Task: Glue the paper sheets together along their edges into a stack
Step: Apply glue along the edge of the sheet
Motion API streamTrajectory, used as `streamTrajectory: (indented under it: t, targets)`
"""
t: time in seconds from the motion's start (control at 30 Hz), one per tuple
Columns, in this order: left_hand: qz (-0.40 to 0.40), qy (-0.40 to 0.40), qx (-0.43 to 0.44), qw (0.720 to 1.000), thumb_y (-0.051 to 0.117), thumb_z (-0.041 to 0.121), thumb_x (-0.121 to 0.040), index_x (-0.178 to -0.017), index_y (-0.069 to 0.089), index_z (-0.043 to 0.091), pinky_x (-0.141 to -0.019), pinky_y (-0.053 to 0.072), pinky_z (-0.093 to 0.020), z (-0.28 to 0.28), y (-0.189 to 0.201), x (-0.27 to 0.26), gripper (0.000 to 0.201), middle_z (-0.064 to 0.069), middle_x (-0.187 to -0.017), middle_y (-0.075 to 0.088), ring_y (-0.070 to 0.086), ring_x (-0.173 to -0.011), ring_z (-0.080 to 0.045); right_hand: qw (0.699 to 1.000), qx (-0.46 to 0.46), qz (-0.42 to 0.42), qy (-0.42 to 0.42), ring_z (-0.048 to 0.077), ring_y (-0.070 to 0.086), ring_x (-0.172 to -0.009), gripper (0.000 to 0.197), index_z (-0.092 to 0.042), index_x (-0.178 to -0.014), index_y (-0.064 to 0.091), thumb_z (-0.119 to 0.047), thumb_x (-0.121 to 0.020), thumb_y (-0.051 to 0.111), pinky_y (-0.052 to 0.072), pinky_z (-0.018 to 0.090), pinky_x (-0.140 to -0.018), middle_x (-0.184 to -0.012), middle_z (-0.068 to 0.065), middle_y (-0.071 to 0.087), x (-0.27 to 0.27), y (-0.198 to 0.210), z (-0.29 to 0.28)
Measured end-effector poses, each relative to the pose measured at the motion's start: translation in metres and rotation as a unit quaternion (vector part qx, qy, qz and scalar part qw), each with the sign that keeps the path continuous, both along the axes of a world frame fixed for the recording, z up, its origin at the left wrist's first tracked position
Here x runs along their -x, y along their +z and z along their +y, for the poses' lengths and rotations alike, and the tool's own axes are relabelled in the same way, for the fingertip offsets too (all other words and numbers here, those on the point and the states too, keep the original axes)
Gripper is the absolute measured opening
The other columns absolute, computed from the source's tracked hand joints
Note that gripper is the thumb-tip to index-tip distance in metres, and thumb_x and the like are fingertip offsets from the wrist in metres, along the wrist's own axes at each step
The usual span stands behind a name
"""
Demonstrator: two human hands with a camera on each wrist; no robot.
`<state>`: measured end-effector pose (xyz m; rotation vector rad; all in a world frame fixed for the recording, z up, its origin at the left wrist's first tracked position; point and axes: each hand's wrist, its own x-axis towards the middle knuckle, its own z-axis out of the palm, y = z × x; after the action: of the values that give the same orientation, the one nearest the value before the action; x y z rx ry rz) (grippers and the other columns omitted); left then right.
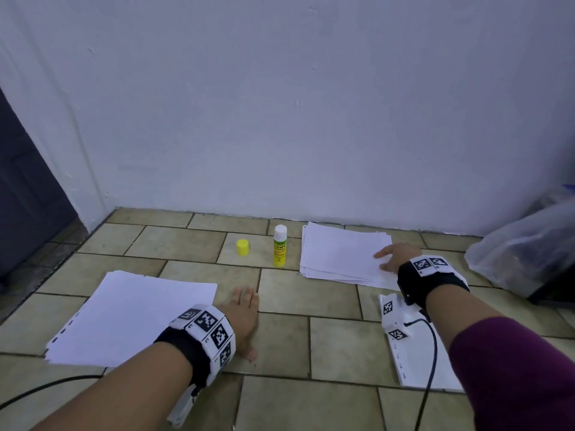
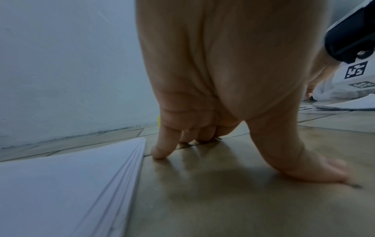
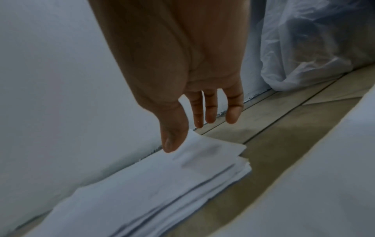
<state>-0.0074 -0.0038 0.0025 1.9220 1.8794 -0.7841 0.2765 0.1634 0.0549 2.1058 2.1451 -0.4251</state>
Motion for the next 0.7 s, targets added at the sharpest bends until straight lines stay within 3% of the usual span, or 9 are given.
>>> streamTrajectory:
  t: [0.1,0.2,0.3,0.47,0.63,0.7]
  targets:
    - [-0.005,0.003,-0.001,1.000,0.066,0.047,-0.085,-0.149,-0.017,-0.002,-0.120,0.007,-0.048,0.001,-0.001,0.000,0.116,-0.018,-0.157,-0.021,-0.016,-0.146,-0.036,0.998,-0.032,0.048,-0.002,0.018,0.051,-0.123,0.040,-0.024,-0.128,0.059,-0.020,-0.088,0.066,0.037,0.022,-0.099,-0.136,0.003,0.054,-0.010,0.006,-0.009]
    - [-0.012,0.001,0.000,1.000,0.067,0.047,-0.084,-0.148,-0.017,-0.003,-0.120,0.005,-0.047,0.000,0.001,0.000,0.117,-0.020,-0.157,-0.021,-0.016,-0.145,-0.037,0.999,0.020,0.013,0.031,0.019,0.036,-0.137,0.071,-0.019,-0.148,0.030,-0.022,-0.087,0.067,0.028,0.024,-0.107,-0.151,0.005,0.035,-0.017,0.010,-0.035]
    - [-0.032,0.004,-0.006,0.999,0.067,0.045,-0.085,-0.149,-0.016,-0.003,-0.120,0.004,-0.044,-0.003,0.007,0.001,0.115,-0.019,-0.157,-0.020,-0.015,-0.146,-0.036,0.993,0.065,-0.062,0.077,0.019,0.026,-0.142,0.089,-0.017,-0.153,0.005,-0.022,-0.088,0.066,0.025,0.025,-0.110,-0.158,0.003,0.019,-0.025,0.008,-0.071]
    - [-0.074,0.000,-0.033,0.997,0.066,0.045,-0.086,-0.151,-0.013,0.002,-0.121,0.008,-0.042,-0.010,0.010,0.006,0.111,-0.011,-0.159,-0.018,-0.014,-0.147,-0.027,0.985,0.121,-0.058,0.110,0.024,0.004,-0.148,0.096,-0.016,-0.151,-0.008,-0.031,-0.089,0.064,0.021,0.034,-0.115,-0.160,0.009,-0.003,-0.033,-0.016,-0.118]
    - [-0.074,-0.008,-0.035,0.997,0.065,0.046,-0.086,-0.152,-0.010,0.005,-0.121,0.007,-0.037,-0.016,0.018,0.008,0.108,-0.008,-0.161,-0.014,-0.011,-0.148,-0.023,0.984,0.131,-0.047,0.110,0.023,0.004,-0.148,0.095,-0.014,-0.150,-0.014,-0.033,-0.092,0.059,0.018,0.032,-0.115,-0.159,0.011,-0.011,-0.034,-0.014,-0.123]
    - [-0.082,-0.002,-0.042,0.996,0.063,0.050,-0.087,-0.153,-0.007,0.010,-0.121,0.009,-0.042,-0.016,0.024,0.014,0.104,-0.005,-0.161,-0.013,-0.009,-0.149,-0.020,0.984,0.130,-0.042,0.111,0.023,0.003,-0.148,0.096,-0.013,-0.150,-0.015,-0.033,-0.092,0.059,0.018,0.032,-0.115,-0.159,0.011,-0.012,-0.033,-0.013,-0.124]
